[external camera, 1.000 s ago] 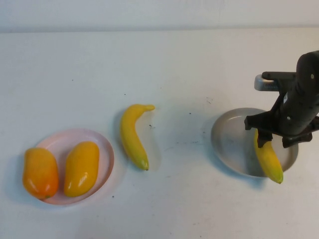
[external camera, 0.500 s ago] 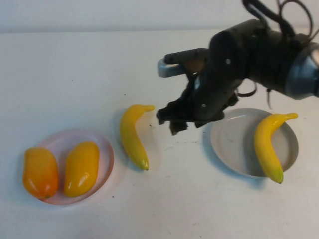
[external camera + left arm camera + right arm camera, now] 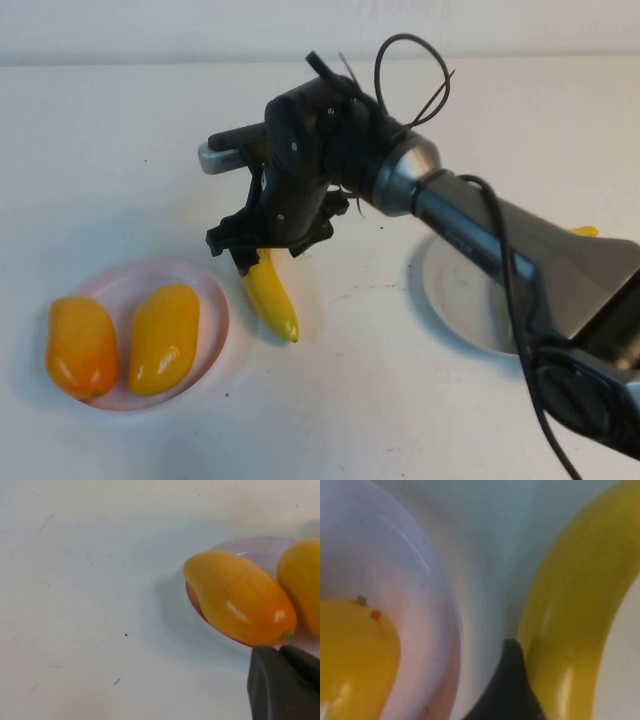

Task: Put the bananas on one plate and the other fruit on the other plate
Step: Put another type of fruit in the right plate

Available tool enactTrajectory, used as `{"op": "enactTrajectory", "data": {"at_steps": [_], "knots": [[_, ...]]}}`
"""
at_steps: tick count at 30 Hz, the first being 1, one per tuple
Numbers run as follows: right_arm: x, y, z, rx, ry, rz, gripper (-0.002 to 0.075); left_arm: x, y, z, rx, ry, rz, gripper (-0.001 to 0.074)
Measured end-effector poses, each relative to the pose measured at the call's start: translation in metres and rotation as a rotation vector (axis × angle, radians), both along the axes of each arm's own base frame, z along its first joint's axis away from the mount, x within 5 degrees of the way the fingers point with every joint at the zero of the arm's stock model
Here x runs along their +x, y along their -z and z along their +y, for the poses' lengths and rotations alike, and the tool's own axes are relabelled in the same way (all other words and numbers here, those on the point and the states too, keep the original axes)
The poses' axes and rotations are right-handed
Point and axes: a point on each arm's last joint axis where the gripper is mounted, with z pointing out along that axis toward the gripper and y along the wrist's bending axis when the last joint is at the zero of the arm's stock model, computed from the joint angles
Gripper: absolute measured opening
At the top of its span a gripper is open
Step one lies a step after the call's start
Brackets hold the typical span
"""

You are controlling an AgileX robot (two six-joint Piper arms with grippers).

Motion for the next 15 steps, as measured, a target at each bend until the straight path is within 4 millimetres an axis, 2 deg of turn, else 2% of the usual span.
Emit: {"op": "enactTrajectory", "data": {"at_steps": [11,15], "knots": [[0.007,0.031,0.009,0.008,0.019,0.033,0.0514,0.000,0.000,0.000,0.000,0.000,0.000,-0.0004],[0.008,0.035,0.010,-0.001,0.017,0.041,0.0456,0.000,0.000,0.000,0.000,0.000,0.000,-0.0004]]}}
